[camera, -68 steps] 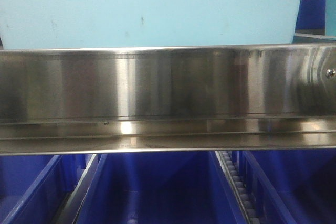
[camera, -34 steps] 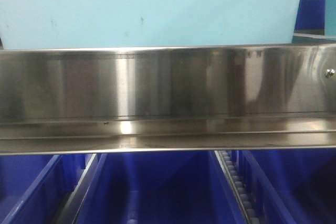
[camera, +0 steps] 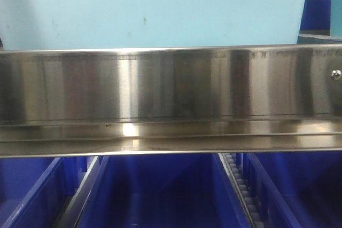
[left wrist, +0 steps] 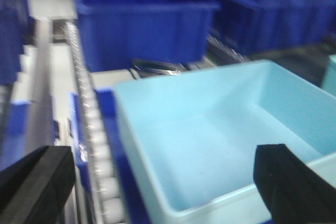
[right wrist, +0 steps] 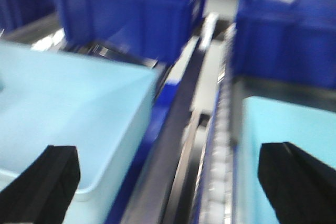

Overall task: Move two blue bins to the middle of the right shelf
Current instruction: 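Close both grippers on opposite walls of the teal bin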

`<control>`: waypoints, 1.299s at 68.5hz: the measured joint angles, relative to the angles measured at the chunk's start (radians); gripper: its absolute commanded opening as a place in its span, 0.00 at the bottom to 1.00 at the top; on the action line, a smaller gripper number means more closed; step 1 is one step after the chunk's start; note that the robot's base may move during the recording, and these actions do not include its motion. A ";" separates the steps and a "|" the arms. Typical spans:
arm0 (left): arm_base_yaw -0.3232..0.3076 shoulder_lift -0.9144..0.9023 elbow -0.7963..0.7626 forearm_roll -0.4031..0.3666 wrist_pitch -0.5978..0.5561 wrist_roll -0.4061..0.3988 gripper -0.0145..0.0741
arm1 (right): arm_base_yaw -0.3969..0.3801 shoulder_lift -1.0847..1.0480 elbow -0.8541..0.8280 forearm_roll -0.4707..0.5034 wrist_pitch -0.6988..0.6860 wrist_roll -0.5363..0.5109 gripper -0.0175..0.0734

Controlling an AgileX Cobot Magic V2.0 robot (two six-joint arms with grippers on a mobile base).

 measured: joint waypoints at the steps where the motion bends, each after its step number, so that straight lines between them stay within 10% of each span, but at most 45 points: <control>1: -0.006 0.019 -0.017 0.000 0.018 0.000 0.83 | 0.007 0.017 -0.022 0.000 0.018 0.000 0.82; 28: -0.033 0.515 -0.501 0.095 0.404 -0.081 0.83 | 0.048 0.533 -0.605 0.001 0.514 0.139 0.82; 77: 0.050 0.870 -0.578 0.069 0.514 -0.108 0.83 | 0.106 0.931 -0.721 -0.082 0.551 0.270 0.82; 89: 0.050 0.890 -0.578 0.069 0.514 -0.108 0.65 | 0.106 0.981 -0.721 -0.077 0.551 0.271 0.60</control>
